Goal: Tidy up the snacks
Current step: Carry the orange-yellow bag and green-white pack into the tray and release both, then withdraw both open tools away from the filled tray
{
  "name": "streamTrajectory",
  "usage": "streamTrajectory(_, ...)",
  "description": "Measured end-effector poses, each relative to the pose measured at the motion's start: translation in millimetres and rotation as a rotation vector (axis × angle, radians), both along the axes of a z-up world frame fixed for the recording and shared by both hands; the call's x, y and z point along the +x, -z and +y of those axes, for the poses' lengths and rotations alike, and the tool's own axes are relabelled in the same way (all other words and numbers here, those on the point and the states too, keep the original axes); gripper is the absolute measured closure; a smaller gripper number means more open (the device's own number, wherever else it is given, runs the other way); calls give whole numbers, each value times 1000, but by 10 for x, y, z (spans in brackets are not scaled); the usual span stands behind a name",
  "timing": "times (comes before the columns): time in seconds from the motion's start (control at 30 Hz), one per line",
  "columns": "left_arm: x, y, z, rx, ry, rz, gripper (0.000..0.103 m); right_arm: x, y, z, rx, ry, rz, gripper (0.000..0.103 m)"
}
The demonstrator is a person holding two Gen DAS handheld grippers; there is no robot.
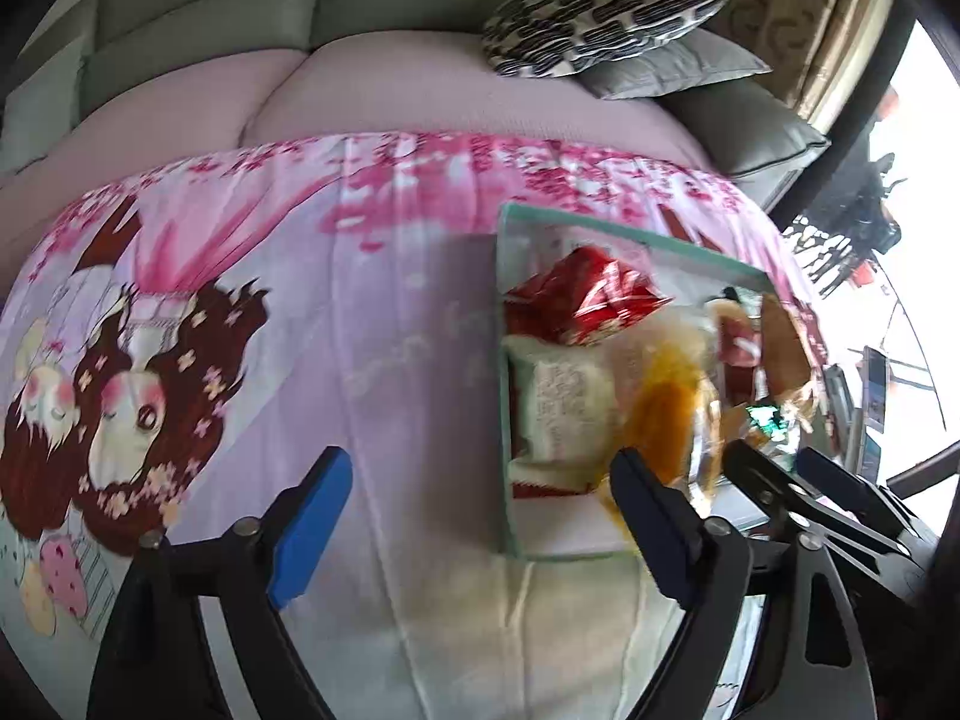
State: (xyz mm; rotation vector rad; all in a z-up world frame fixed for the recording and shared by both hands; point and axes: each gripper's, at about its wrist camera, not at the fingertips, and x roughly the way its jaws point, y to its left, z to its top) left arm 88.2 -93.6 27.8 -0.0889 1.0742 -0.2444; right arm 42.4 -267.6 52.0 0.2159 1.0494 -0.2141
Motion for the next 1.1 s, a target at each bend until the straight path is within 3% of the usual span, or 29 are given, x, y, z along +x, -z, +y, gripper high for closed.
streamTrajectory(0.07, -16, 11, 49, 12, -19, -1, 12, -40, 2, 34, -4, -7, -7, 17)
streamTrajectory(0.13, -43, 11, 95, 33, -37, -3, 11, -86, -1, 61, -6, -10, -16, 5)
streamTrajectory(0.27, -101, 16, 158, 60, -63, -12, 10, -152, -21, 93, -8, -16, -31, 1)
streamTrajectory(0.8, -277, 93, 245, 197, -129, -6, 10, -289, -12, 83, -3, -21, -47, 0)
streamTrajectory(1.1, -304, 49, 218, 208, -117, -27, 10, -316, -66, 67, -5, -23, -65, 0)
